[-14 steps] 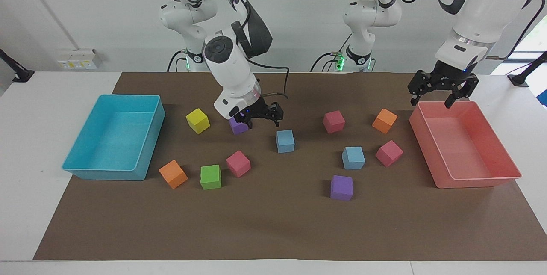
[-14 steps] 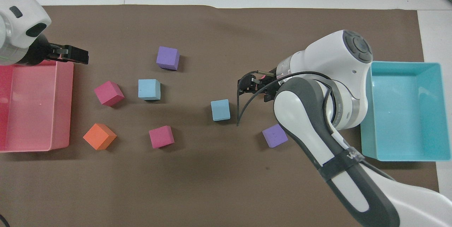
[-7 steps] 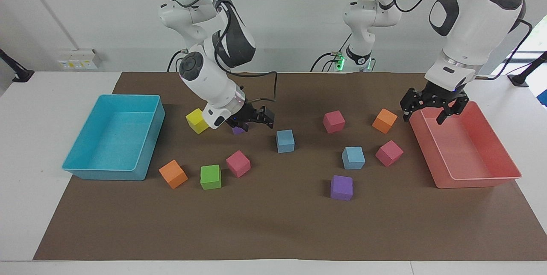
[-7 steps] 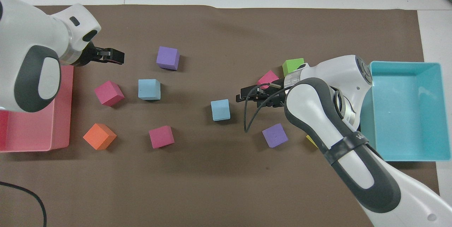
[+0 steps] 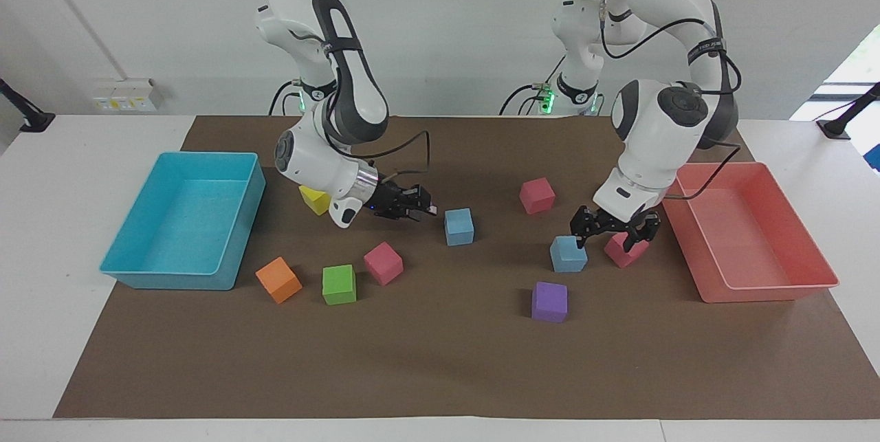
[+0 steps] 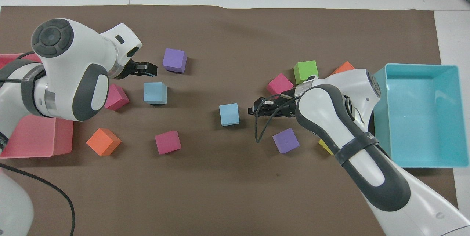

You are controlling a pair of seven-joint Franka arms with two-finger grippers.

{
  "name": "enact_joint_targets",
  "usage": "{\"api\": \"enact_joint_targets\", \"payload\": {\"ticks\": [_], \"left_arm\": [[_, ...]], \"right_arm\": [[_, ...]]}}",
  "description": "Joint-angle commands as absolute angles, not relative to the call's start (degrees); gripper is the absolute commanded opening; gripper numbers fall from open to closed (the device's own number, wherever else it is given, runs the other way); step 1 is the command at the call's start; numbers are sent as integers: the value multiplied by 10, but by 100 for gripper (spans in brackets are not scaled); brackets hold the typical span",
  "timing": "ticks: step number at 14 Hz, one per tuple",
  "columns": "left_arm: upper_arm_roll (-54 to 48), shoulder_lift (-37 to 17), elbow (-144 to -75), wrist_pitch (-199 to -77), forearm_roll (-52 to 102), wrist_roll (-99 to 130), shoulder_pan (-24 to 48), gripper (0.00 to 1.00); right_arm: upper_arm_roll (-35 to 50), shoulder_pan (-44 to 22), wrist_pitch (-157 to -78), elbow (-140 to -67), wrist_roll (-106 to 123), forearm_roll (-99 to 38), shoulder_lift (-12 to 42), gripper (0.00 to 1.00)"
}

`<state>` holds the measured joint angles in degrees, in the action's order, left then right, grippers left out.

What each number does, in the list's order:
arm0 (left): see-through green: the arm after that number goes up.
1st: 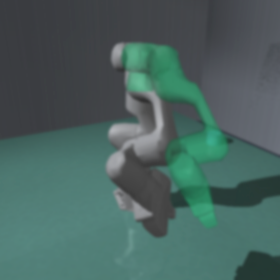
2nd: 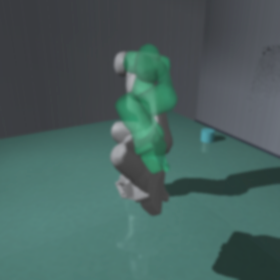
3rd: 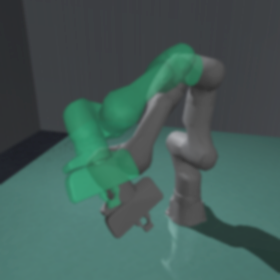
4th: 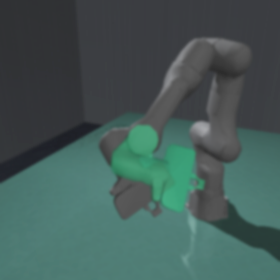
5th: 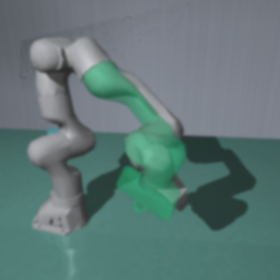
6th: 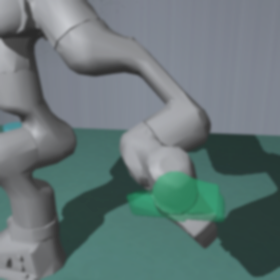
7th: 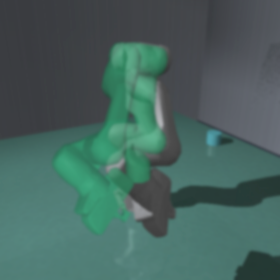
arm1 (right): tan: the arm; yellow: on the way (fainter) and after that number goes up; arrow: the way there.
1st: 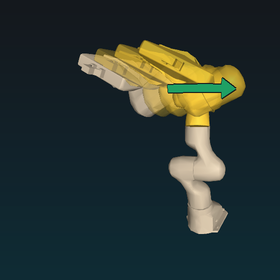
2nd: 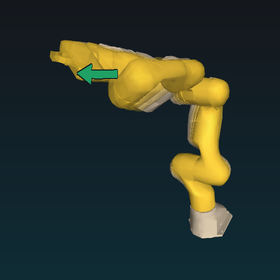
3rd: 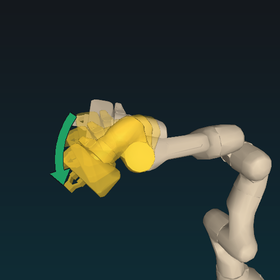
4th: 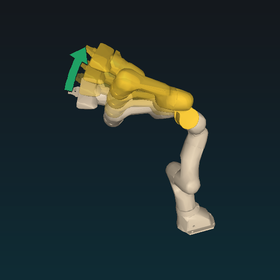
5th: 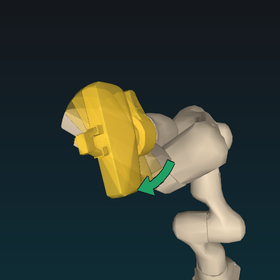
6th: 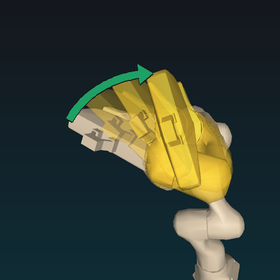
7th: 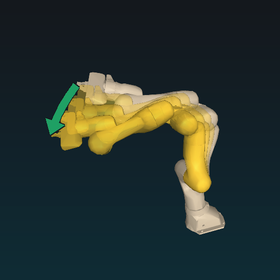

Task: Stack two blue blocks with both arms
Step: 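Lower the left gripper onto the other light-blue cube and grasp it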

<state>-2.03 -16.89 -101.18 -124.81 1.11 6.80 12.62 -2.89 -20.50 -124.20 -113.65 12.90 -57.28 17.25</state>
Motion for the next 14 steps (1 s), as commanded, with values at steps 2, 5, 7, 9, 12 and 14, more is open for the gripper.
{"api": "enact_joint_targets", "payload": {"ticks": [2,5,7,9,12,14], "left_arm": [[-12,-177,-1047,-1302,15,76,137,100],[-12,-185,-1063,-1327,15,77,141,100],[-12,-179,-1079,-1334,15,76,145,100],[-12,-181,-1083,-1339,15,78,151,100],[-12,-185,-1096,-1343,15,83,156,100],[-12,-195,-1101,-1369,15,96,167,100]], "right_arm": [[-24,-194,-1252,-1154,172,-606,170,0],[-23,-178,-1249,-1167,248,-661,185,0],[-23,-178,-1246,-1172,285,-692,192,0],[-23,-178,-1247,-1175,291,-704,194,0],[-23,-185,-1249,-1186,310,-742,200,0],[-23,-188,-1253,-1189,323,-765,202,0]]}}
